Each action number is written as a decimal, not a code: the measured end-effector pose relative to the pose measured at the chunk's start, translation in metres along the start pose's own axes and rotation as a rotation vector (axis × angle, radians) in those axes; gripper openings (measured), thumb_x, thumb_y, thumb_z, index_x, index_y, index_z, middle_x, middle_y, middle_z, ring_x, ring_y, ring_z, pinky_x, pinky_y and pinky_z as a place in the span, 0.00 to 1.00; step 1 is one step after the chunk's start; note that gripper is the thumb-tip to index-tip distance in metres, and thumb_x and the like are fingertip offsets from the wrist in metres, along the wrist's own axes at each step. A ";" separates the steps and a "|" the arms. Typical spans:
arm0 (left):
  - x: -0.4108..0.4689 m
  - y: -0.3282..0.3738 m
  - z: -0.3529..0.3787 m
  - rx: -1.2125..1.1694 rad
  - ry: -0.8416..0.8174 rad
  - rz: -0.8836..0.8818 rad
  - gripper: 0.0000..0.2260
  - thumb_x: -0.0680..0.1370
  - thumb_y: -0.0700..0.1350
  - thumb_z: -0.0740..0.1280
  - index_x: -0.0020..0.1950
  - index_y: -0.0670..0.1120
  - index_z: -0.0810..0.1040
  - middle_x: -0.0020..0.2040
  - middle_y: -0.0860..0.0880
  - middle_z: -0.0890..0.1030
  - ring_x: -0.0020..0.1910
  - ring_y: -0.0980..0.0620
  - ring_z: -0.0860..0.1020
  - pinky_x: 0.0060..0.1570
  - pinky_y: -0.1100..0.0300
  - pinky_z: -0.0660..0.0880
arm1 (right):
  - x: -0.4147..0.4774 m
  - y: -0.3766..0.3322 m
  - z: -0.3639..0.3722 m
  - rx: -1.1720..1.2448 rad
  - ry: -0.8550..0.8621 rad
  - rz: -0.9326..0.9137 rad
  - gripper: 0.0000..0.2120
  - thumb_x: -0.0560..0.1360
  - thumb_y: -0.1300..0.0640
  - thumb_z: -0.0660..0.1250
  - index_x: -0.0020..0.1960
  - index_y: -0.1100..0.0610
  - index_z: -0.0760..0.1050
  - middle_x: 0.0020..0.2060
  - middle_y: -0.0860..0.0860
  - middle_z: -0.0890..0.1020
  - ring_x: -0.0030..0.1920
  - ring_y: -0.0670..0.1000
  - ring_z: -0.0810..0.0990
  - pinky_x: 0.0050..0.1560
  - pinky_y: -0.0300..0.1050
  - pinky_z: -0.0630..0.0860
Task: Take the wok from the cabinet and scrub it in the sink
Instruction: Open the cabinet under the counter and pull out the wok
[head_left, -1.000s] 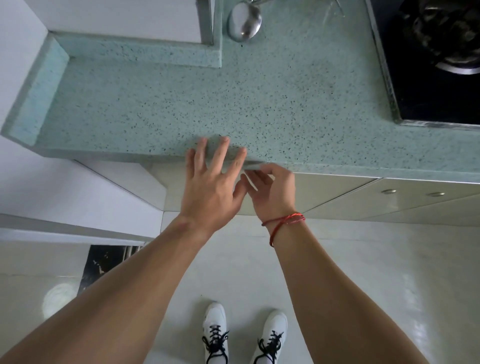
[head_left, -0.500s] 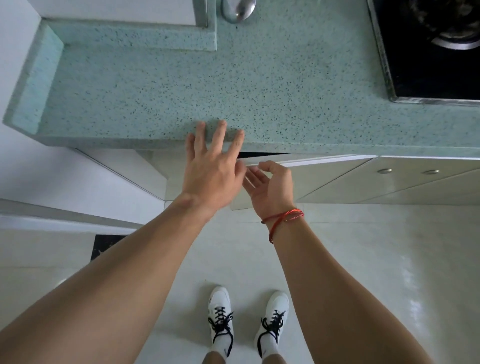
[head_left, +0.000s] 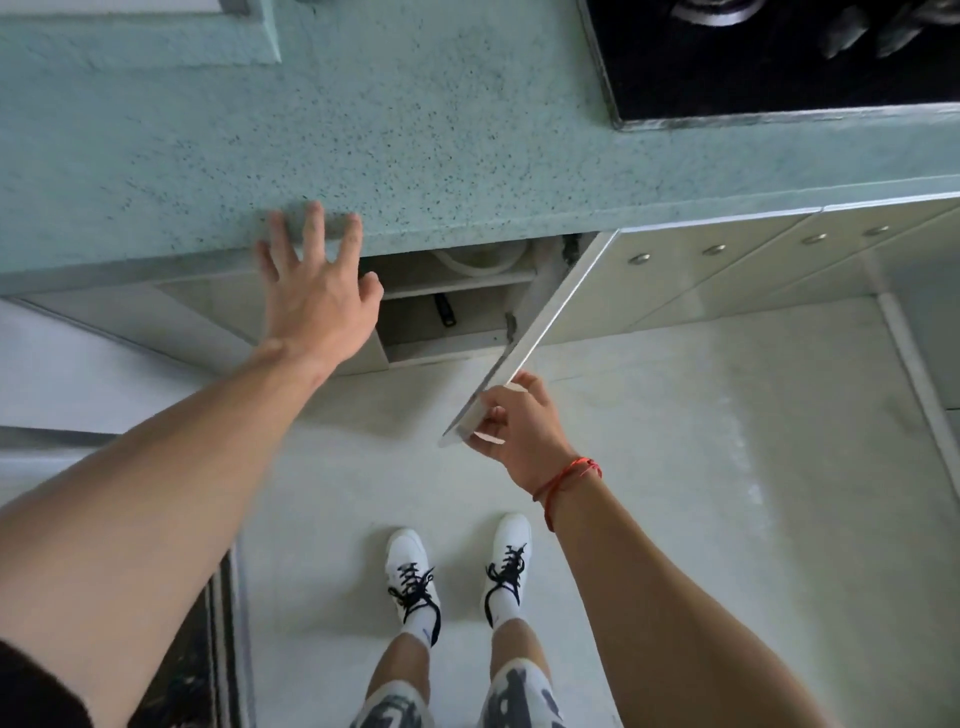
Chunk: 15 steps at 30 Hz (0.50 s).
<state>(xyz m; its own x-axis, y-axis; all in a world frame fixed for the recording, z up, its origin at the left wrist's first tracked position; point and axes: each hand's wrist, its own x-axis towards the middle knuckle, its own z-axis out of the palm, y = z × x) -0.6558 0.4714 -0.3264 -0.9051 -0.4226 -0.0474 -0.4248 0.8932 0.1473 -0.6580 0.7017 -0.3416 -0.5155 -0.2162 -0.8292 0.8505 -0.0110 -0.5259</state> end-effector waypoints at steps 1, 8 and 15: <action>-0.001 0.000 -0.001 -0.001 -0.002 0.004 0.26 0.81 0.51 0.59 0.78 0.47 0.60 0.79 0.36 0.56 0.75 0.26 0.52 0.73 0.31 0.50 | -0.004 0.000 -0.010 -0.037 0.020 -0.001 0.16 0.72 0.67 0.65 0.56 0.54 0.68 0.38 0.57 0.75 0.39 0.59 0.77 0.46 0.55 0.81; -0.002 0.001 -0.004 0.019 -0.025 0.010 0.27 0.82 0.52 0.59 0.79 0.47 0.57 0.79 0.36 0.53 0.76 0.27 0.50 0.73 0.32 0.48 | -0.025 -0.008 -0.077 -0.366 0.238 -0.053 0.19 0.74 0.64 0.65 0.62 0.51 0.68 0.38 0.53 0.77 0.33 0.50 0.75 0.34 0.42 0.75; -0.001 0.002 -0.006 0.010 -0.041 0.002 0.27 0.82 0.53 0.59 0.79 0.48 0.57 0.80 0.37 0.53 0.76 0.27 0.50 0.74 0.32 0.47 | -0.027 -0.030 -0.133 -0.922 0.523 -0.107 0.26 0.71 0.56 0.66 0.67 0.49 0.64 0.50 0.57 0.73 0.52 0.59 0.76 0.51 0.47 0.75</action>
<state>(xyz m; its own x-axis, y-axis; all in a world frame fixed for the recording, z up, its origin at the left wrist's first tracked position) -0.6555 0.4727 -0.3205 -0.9058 -0.4144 -0.0880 -0.4231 0.8956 0.1376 -0.6831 0.8380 -0.3284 -0.7499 0.1907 -0.6334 0.5033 0.7859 -0.3592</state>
